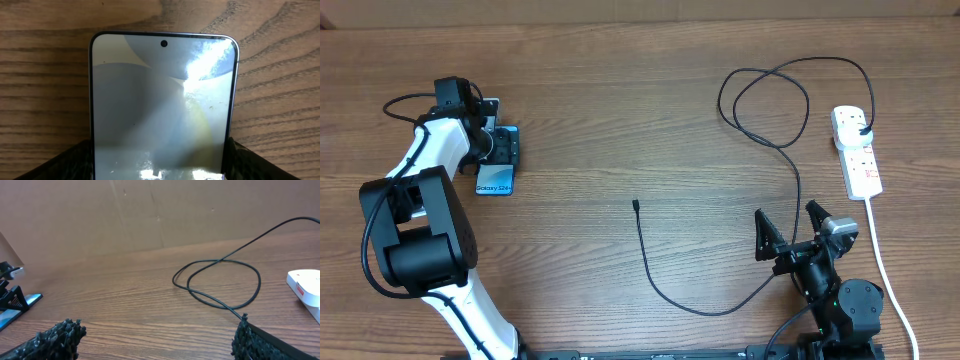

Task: Plug charger to phone and switch on socket
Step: 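Lower the left gripper and close it on the phone's bottom edge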

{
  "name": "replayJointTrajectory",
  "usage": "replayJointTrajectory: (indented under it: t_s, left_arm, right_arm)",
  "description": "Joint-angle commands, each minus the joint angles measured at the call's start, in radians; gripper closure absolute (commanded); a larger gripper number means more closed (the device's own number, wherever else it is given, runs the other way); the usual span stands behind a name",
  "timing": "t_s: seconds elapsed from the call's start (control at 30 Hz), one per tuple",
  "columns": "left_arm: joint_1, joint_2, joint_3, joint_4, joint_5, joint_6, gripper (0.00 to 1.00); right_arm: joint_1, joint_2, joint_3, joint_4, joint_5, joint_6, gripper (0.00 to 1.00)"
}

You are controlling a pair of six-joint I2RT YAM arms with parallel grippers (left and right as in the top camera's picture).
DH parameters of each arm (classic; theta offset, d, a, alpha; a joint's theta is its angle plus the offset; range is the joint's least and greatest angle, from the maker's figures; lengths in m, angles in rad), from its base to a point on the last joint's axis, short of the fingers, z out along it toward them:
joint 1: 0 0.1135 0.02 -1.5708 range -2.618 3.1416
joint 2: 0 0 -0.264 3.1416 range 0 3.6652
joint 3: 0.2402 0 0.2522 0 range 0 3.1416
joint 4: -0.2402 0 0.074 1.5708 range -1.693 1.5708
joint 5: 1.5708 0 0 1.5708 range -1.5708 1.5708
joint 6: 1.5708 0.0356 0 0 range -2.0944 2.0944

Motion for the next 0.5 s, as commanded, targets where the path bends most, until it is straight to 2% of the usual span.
replayJointTrajectory:
  t_s: [0.0, 0.23, 0.47]
  left_arm:
    - [-0.004, 0.086, -0.027, -0.036, 0.037, -0.049, 0.16]
    - [-0.004, 0.086, 0.013, -0.129, 0.038, -0.136, 0.1]
    - [-0.004, 0.086, 0.049, -0.175, 0.069, -0.145, 0.09]
  right_arm:
    - [0.004, -0.01, -0.004, 0.006, -0.001, -0.001, 0.0]
    - [0.004, -0.01, -0.004, 0.006, -0.001, -0.001, 0.0]
    - [0.004, -0.01, -0.004, 0.006, -0.001, -0.001, 0.0]
